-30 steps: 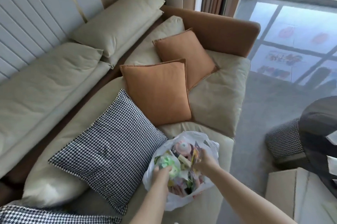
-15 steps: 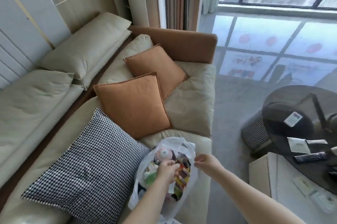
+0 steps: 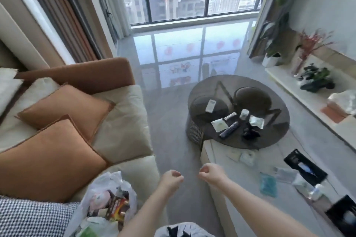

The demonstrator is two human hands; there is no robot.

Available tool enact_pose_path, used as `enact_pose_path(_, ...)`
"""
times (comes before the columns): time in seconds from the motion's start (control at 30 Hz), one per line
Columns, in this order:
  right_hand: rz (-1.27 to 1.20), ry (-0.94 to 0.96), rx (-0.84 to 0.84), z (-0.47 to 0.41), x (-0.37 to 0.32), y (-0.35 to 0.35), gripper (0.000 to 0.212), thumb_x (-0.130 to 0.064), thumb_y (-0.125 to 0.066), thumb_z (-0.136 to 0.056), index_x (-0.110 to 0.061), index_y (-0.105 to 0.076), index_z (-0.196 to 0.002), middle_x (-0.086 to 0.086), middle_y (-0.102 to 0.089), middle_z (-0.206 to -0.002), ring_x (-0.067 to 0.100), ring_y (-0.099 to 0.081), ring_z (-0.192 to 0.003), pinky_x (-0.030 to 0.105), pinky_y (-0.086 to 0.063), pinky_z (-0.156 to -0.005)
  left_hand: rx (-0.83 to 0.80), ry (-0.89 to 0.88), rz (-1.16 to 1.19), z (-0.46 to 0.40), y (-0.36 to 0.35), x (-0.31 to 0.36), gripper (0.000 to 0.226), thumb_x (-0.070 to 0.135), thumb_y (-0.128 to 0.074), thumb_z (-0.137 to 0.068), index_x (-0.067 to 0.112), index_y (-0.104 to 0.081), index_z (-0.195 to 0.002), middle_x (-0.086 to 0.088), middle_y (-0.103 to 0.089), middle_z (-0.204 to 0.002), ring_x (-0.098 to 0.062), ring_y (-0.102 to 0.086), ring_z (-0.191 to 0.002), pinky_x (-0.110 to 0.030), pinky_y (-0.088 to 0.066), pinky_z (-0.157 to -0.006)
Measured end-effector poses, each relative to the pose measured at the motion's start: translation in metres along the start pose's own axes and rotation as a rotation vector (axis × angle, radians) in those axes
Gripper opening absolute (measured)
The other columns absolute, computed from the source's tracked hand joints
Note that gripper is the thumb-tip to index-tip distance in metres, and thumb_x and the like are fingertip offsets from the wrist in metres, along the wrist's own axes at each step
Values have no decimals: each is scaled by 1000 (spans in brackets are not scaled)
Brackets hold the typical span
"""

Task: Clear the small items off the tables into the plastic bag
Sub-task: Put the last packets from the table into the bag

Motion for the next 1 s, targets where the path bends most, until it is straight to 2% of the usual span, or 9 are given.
enact_pose_path(0.07,-26,-46,30,7,38,19,26,-25,-54,-88,-16,-69,-109,3,-67,-116,20,-60,-109,26,-46,-89,-31,-57,-122,-5,-32,18,24,17,-59,-89,7,-65,-110,-16,-68,-106,-27,-67,-84,-29,-50,-70)
enact_pose_path(0.13,-44,-105,63,15,77,36,25,-27,-52,-88,-19,-68,-107,2,-67,-113,21,-61,-105,30,-49,-88,-59,-109,-295,-6,-63,34,23,27,-58,-88,19,-67,-107,-5,-70,-107,-21,-68,-94,-23,-50,-74)
enact_pose_path(0.2,-53,-151,97,24,116,52,25,-29,-49,-89,-21,-67,-105,2,-67,-111,22,-62,-101,32,-51,-86,-94,-162,-409,-5,-96,51,22,33,-57,-88,25,-68,-105,2,-70,-109,-16,-66,-98,-23,-50,-80)
enact_pose_path(0.3,-77,-190,153,34,164,75,26,-33,-49,-90,-21,-67,-104,2,-68,-111,21,-61,-101,31,-51,-86,-137,-247,-541,-1,-141,76,24,36,-55,-88,24,-68,-105,3,-69,-111,-15,-63,-104,-24,-48,-85)
enact_pose_path(0.4,-125,-262,205,42,209,96,26,-33,-48,-90,-21,-65,-105,1,-66,-113,22,-60,-105,30,-46,-86,-176,-283,-584,3,-181,99,26,39,-55,-89,24,-68,-106,4,-68,-111,-12,-61,-105,-24,-48,-84)
enact_pose_path(0.53,-206,-338,244,44,255,116,27,-33,-48,-90,-21,-64,-109,2,-66,-115,23,-59,-107,29,-45,-85,-220,-296,-641,-2,-224,122,30,40,-54,-91,21,-67,-110,4,-67,-114,-13,-60,-108,-26,-47,-92)
enact_pose_path(0.7,-302,-423,255,32,297,128,28,-34,-48,-91,-20,-62,-111,4,-65,-116,24,-58,-107,31,-47,-87,-264,-313,-703,-23,-265,145,31,40,-51,-93,18,-66,-111,1,-66,-114,-15,-60,-107,-27,-47,-90)
enact_pose_path(0.9,-379,-567,218,-2,346,115,29,-36,-50,-89,-21,-60,-112,2,-63,-118,22,-58,-109,30,-48,-89,-314,-243,-778,-79,-306,148,32,43,-49,-93,21,-64,-111,3,-65,-114,-14,-58,-106,-21,-40,-79)
enact_pose_path(1.0,-406,-622,197,-30,370,101,31,-36,-51,-90,-20,-58,-115,1,-62,-118,21,-58,-108,29,-48,-87,-335,-198,-760,-114,-327,146,29,40,-49,-94,20,-65,-108,2,-66,-112,-16,-59,-103,-22,-41,-79)
Point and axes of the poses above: each hand's wrist, its own z-axis away from the middle knuckle, its own y-axis out of the back of the hand, x = y × z, the point moved 3 cm from there along -z, towards the middle knuckle
